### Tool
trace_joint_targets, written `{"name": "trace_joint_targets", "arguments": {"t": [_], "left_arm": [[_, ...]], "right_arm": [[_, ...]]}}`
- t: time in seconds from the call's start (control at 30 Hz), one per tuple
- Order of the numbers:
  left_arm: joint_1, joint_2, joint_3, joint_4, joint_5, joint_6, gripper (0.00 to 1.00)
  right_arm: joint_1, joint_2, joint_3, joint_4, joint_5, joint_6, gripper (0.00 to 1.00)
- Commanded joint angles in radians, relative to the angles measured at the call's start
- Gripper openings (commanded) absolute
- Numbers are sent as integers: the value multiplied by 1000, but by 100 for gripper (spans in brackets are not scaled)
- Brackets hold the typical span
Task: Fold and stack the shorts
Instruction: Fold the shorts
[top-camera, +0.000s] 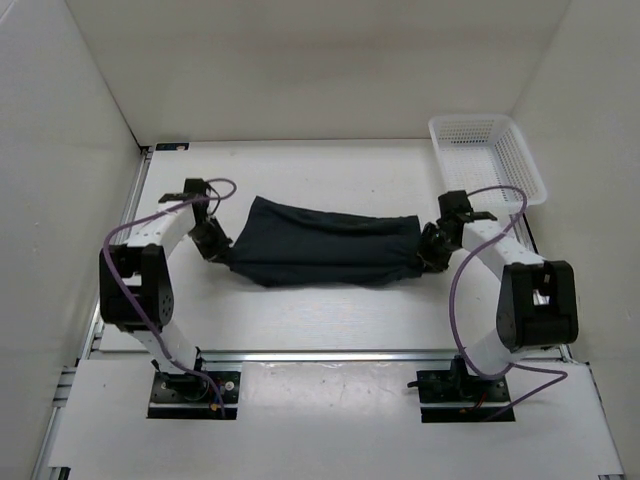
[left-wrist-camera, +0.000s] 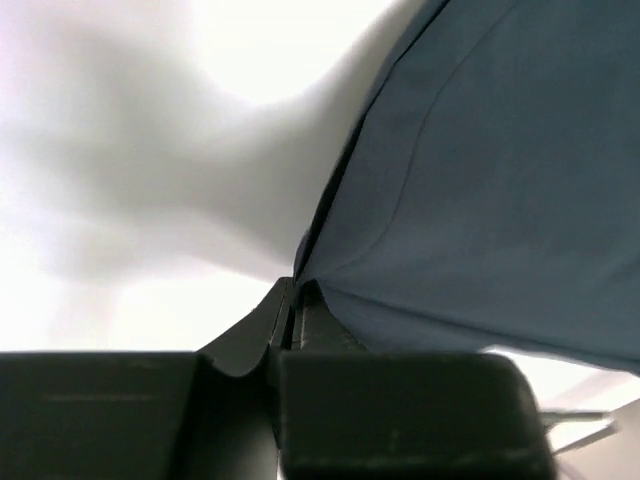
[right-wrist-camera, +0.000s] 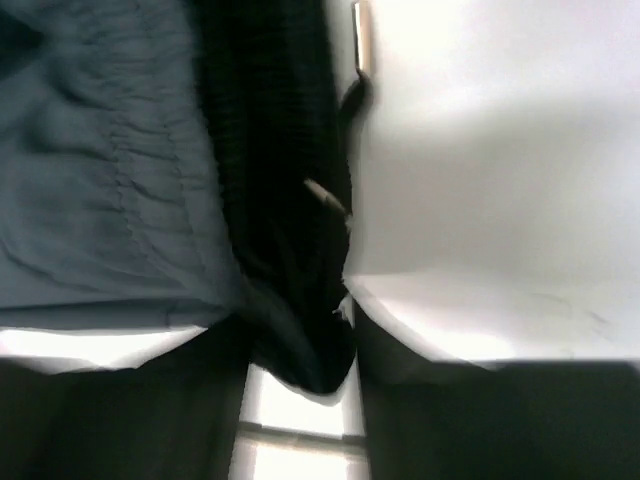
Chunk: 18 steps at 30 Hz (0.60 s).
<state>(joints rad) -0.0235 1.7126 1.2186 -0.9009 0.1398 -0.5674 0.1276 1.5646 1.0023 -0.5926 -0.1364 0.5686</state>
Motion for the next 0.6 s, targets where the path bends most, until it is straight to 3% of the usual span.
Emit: {"name": "trace_joint_targets", "arguments": {"t": [0.0, 0.07, 0.1, 0.17, 0.2, 0.4, 0.57], "left_arm": [[-9, -134, -129, -7, -54, -8, 16], [-18, -172, -180, -7, -45, -8, 38], [-18, -200, -180, -16, -45, -8, 64], [-18, -220, -145, -50, -72, -8, 92], [-18, -220, -125, -62, -87, -8, 100], [-18, -202, 70, -96, -140, 38, 100], [-18, -20, 200, -85, -149, 63, 96]], "right_arm": [[-6, -98, -92, -71, 75, -24, 54], [-6, -148, -116, -93, 101, -24, 85], [-6, -165, -116, -117, 133, -33, 87], [-6, -208, -100, -128, 164, -33, 90], [-6, -221, -82, -140, 164, -33, 90], [-6, -189, -42, -109, 101, -44, 95], [-6, -57, -42, 3, -20, -65, 95]]}}
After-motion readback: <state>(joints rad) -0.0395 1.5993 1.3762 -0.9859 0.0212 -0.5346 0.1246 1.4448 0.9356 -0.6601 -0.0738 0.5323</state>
